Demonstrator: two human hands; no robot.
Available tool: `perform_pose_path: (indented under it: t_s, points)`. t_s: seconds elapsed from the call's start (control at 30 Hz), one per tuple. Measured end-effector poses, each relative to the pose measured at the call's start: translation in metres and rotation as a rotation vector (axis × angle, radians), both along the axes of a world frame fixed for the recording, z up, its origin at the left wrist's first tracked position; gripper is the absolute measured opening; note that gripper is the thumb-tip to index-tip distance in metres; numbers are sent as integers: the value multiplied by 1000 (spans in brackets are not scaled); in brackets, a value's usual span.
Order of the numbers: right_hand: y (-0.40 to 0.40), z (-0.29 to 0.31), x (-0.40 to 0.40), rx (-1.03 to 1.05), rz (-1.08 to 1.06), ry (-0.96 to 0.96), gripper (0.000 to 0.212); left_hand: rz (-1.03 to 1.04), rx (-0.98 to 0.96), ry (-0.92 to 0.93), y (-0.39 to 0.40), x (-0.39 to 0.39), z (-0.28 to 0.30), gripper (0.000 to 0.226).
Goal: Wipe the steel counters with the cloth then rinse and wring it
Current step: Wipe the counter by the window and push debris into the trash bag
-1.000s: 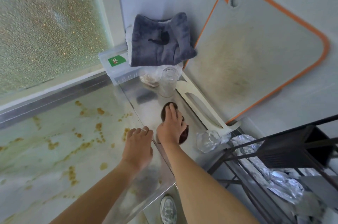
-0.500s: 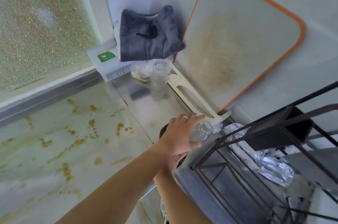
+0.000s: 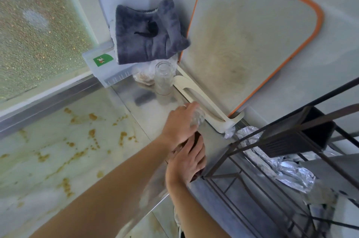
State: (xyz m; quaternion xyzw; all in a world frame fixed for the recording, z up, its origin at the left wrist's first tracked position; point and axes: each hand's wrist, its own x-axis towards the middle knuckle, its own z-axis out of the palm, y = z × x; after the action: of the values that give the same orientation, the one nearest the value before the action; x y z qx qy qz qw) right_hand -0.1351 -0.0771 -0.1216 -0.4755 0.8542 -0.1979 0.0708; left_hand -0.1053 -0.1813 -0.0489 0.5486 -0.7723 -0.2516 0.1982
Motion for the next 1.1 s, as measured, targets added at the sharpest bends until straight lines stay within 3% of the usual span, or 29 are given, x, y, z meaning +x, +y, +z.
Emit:
perform_pose_path:
  t_s: [0.1,0.4,0.63,0.77,0.9,1.0,1.1]
  points:
    - [-12,2,-2,55,-31,-77,69,86,15,8,-22,27,-1,51]
    - [-54,-1,-4,98,-80,-72,70,219,103,114,-50,44,-6,65]
    - [-73,-7,-9,76,-5,-31,70,322,-65,28,-62,42,-10,48]
    - [-81,-12,-14,4,147,19,59,321,-25,93,-61,40,-14,49]
    - [-82,-10,-22,27,307,28,64,303,15,119,-48,45,-5,58]
    - [-59,-1,-17,72,380,2,63,313,-3,-55,-13,61,-7,58]
    - [-30,7,-15,64,377,10,63,311,-96,-283,43,86,-25,33]
